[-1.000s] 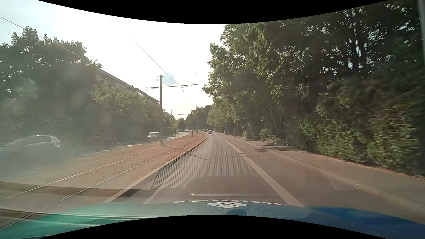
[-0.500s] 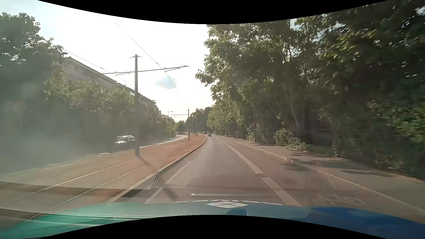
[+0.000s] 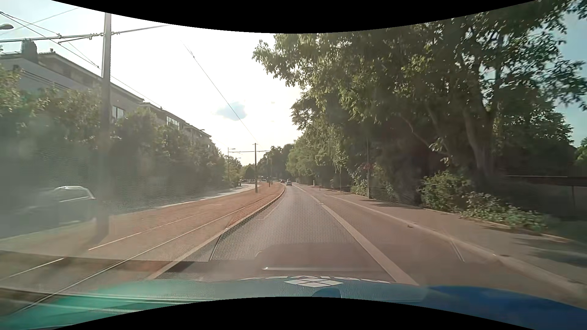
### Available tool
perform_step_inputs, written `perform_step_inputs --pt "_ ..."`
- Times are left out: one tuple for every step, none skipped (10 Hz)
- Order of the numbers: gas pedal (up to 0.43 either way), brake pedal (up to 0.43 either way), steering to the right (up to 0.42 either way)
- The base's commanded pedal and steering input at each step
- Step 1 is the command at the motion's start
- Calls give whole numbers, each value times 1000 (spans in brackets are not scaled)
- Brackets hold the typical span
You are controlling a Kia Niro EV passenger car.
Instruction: Follow the waypoints while adhering to traffic rules and regulations
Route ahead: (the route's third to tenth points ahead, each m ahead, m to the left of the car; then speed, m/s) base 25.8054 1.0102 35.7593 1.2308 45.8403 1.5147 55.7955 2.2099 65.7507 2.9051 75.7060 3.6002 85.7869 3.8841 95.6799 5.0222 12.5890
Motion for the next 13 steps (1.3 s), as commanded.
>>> perform_step_inputs --pt "150 0 -10" --pt "150 0 -10" --pt "150 0 -11" --pt "150 0 -11" --pt "150 0 -10" --pt "150 0 -9" --pt "150 0 -10" --pt "150 0 -10" --pt "150 0 -11" --pt "150 0 -10" --pt "150 0 -10" --pt "150 0 -11" --pt "150 0 -10"
